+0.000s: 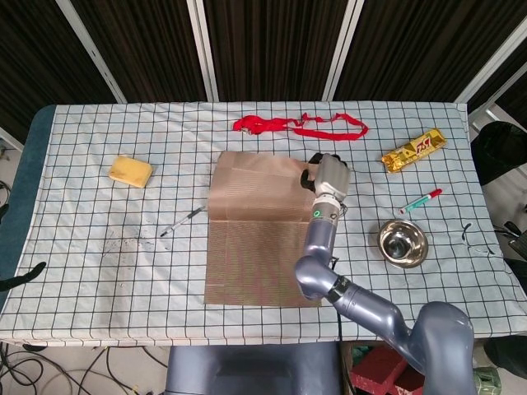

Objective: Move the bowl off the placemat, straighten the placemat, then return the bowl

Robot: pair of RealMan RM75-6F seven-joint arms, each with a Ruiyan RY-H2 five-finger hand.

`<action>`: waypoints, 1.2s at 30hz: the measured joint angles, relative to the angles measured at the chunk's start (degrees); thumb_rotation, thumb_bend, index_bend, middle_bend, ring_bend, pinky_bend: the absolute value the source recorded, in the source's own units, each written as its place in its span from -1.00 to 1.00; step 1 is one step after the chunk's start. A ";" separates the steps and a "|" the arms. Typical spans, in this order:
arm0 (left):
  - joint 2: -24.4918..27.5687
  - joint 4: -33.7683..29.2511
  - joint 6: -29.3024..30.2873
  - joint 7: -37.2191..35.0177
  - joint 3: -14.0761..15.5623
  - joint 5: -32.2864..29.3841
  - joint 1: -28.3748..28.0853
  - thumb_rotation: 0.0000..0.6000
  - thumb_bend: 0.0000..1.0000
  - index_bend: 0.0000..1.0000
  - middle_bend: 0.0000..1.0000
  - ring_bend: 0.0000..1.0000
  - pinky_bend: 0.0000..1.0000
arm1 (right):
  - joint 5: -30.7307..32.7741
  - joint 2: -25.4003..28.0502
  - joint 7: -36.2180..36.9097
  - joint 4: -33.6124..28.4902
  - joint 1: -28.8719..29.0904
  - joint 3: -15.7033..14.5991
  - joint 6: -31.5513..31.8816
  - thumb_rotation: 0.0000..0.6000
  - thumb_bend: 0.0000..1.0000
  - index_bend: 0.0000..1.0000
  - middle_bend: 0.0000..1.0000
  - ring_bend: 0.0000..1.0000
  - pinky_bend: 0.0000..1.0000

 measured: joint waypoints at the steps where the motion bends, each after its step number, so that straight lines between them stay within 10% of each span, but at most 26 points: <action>1: -0.01 -0.01 -0.01 0.08 -0.03 -0.05 -0.02 1.00 -0.97 -1.00 -1.00 -1.00 -1.00 | 0.21 -0.21 0.18 1.46 0.54 -0.02 -0.24 1.00 -0.13 0.33 -0.38 -0.71 -0.62; 6: -0.12 0.00 -0.16 0.37 -0.05 -0.11 -0.12 1.00 -0.97 -1.00 -1.00 -1.00 -1.00 | 0.97 -0.84 1.53 5.99 2.30 -1.19 -2.50 1.00 -0.49 -0.71 -0.70 -0.87 -0.65; 9: -0.21 0.04 -0.02 0.58 0.02 0.14 -0.13 1.00 -0.97 -1.00 -1.00 -1.00 -1.00 | 0.98 -0.29 1.18 4.99 2.10 -2.54 -3.26 1.00 -0.64 -0.99 -0.81 -0.92 -0.66; 26: -0.54 0.30 1.20 1.50 0.70 1.80 0.19 1.00 -0.97 -1.00 -1.00 -1.00 -1.00 | -4.76 9.91 0.24 -19.40 -7.11 -13.01 0.60 1.00 -0.87 -1.00 -0.93 -0.97 -0.66; 36: -1.04 0.97 2.27 2.62 1.34 3.72 0.31 1.00 -0.97 -1.00 -1.00 -1.00 -1.00 | -25.20 23.76 6.13 -38.08 -21.18 -29.33 5.67 1.00 -0.85 -1.00 -0.95 -0.97 -0.66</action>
